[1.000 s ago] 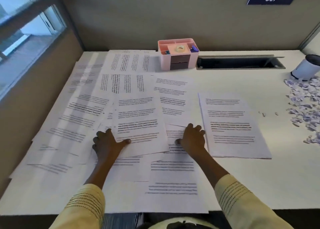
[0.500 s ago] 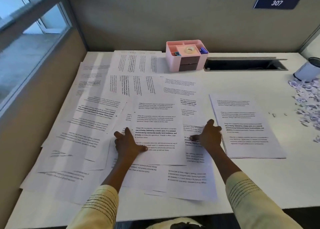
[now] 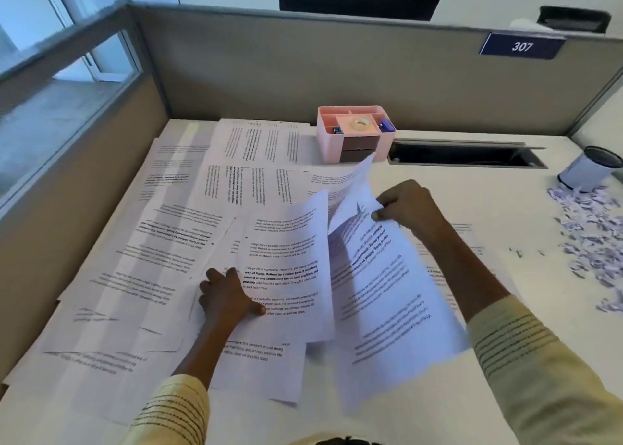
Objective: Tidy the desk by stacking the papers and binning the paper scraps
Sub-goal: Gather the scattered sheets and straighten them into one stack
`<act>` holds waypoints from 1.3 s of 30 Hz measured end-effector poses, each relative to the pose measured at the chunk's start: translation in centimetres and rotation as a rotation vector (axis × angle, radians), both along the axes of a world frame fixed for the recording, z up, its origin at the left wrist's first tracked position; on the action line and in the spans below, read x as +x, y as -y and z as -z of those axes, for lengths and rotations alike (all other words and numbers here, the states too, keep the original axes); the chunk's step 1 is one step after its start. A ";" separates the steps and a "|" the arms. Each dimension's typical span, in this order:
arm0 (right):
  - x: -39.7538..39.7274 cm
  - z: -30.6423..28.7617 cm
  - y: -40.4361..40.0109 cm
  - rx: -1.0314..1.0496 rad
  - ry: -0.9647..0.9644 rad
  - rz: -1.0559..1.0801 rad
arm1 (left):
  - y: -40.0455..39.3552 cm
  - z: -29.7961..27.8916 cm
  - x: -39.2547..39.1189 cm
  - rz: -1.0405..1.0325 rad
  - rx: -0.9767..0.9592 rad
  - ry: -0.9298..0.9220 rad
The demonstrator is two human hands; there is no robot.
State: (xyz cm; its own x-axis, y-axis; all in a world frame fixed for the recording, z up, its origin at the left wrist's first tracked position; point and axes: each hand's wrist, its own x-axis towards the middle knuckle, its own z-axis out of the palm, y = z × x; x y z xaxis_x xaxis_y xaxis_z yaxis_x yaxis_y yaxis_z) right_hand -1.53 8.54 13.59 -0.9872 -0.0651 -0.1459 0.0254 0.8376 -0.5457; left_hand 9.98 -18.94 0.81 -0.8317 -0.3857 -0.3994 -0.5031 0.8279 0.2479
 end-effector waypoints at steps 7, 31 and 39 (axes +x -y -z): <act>-2.3 -7.1 4.3 0.545 -0.242 -0.214 | 0.8 -0.2 0.1 -0.072 0.184 -0.103; 4.5 12.3 16.4 0.573 -0.855 -1.079 | 2.2 0.7 -1.3 -0.316 0.320 -0.427; 0.6 12.8 7.6 0.215 -0.164 0.125 | 2.1 1.6 -1.2 -0.076 -0.080 -0.203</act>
State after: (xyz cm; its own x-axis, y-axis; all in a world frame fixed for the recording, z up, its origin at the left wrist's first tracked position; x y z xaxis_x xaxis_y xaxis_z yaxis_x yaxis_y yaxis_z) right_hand -0.90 0.96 0.79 -0.9971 0.0737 0.0188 0.0620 0.9303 -0.3614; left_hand 8.77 -21.01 -0.79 -0.8594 -0.4738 -0.1923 -0.5109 0.8109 0.2855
